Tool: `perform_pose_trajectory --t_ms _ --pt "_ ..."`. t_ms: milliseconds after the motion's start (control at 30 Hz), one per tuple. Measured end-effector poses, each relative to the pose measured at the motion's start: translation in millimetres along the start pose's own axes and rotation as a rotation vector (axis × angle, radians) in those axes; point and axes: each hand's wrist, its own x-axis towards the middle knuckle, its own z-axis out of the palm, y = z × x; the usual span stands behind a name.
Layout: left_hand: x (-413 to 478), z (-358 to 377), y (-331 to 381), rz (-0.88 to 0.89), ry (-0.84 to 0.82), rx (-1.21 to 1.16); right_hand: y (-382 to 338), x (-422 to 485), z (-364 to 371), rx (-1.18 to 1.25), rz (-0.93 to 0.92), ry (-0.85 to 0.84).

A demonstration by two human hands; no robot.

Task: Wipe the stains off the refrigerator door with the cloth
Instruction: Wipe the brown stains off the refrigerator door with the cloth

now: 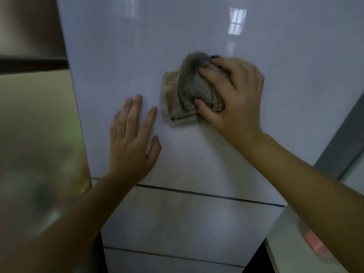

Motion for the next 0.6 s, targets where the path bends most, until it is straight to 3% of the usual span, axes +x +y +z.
perform_pose_trajectory --t_ms 100,233,333,433,600 --pt "1.3 4.3 5.4 -0.013 -0.006 0.03 -9.4 -52.4 8.0 0.01 -0.058 -0.067" --pt "-1.5 3.5 3.2 -0.001 -0.037 0.079 -13.6 -169.8 6.8 0.084 -0.329 -0.275" --pt "-1.9 0.5 3.6 0.009 -0.058 0.118 4.5 -228.6 -16.6 0.084 -0.395 -0.401" --pt "1.2 -3.1 13.6 0.032 -0.055 0.122 28.3 -222.9 -34.1 0.069 -0.332 -0.383" --pt "25.9 -0.8 60.2 0.121 -0.046 0.064 72.7 -116.2 -62.6 0.004 -0.126 -0.209"
